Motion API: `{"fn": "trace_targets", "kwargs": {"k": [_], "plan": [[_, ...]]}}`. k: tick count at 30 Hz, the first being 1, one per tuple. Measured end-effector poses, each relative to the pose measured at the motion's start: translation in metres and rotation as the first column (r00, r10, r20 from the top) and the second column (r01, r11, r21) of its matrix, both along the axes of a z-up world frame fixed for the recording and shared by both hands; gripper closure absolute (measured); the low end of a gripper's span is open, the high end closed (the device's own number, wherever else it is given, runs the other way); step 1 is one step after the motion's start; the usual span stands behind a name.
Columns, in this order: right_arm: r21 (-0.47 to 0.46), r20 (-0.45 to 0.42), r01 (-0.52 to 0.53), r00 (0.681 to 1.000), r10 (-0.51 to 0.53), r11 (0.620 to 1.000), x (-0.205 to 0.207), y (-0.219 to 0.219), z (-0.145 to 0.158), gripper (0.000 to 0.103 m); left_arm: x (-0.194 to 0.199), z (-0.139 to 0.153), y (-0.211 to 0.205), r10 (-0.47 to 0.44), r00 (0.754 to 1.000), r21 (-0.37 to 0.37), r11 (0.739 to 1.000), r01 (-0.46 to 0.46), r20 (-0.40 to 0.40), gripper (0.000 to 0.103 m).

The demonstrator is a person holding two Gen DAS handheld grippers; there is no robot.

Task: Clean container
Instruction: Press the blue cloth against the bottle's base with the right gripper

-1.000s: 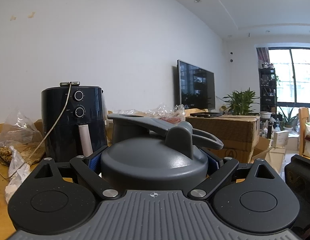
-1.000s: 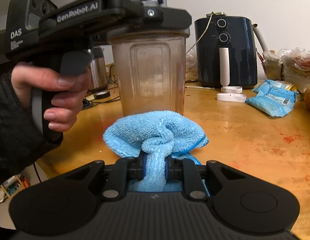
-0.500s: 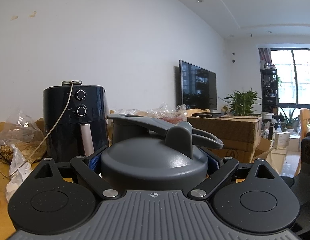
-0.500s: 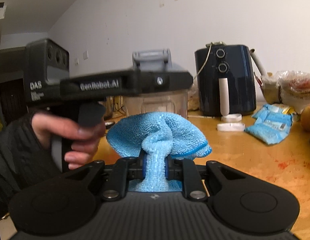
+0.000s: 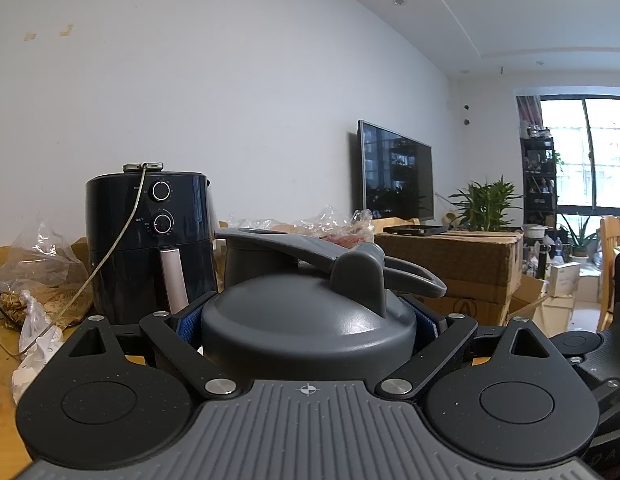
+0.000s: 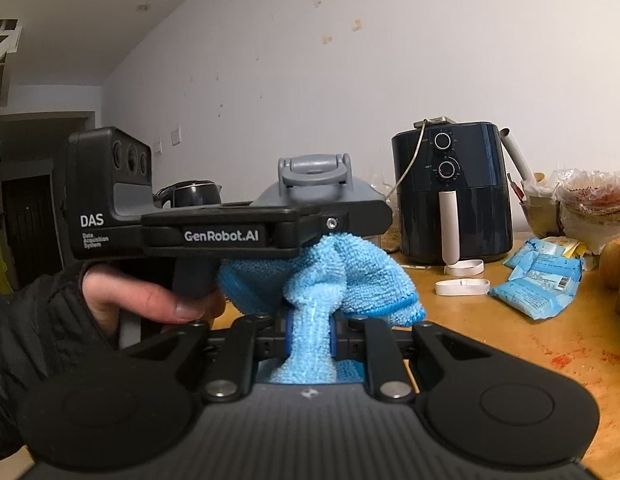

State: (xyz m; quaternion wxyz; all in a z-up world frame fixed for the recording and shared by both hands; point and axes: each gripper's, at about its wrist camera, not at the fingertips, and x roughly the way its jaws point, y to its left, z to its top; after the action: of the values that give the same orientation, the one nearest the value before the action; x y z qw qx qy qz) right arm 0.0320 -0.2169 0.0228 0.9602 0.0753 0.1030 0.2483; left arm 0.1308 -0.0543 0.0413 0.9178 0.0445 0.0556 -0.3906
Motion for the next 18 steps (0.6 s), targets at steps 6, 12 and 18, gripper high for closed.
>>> {"fn": "trace_targets", "kwargs": {"k": [6, 12, 18], "plan": [[0.005, -0.001, -0.003, 1.0, 0.003, 1.0, -0.0003, -0.0009, -0.001, 0.092, -0.0002, -0.0007, 0.001, 0.005, 1.0, -0.006, 1.0, -0.005, -0.002, 0.008], [-0.012, -0.013, -0.004, 1.0, 0.004, 1.0, 0.0006, 0.0014, 0.0009, 0.09, 0.0006, -0.0014, 0.0022, 0.008, 1.0, -0.014, 1.0, -0.008, -0.008, 0.008], [-0.044, -0.033, -0.001, 0.999, -0.001, 0.999, 0.0023, 0.0066, 0.0056, 0.09, 0.0011, -0.0022, 0.0056, 0.005, 1.0, -0.026, 1.0, -0.005, -0.015, 0.008]]}}
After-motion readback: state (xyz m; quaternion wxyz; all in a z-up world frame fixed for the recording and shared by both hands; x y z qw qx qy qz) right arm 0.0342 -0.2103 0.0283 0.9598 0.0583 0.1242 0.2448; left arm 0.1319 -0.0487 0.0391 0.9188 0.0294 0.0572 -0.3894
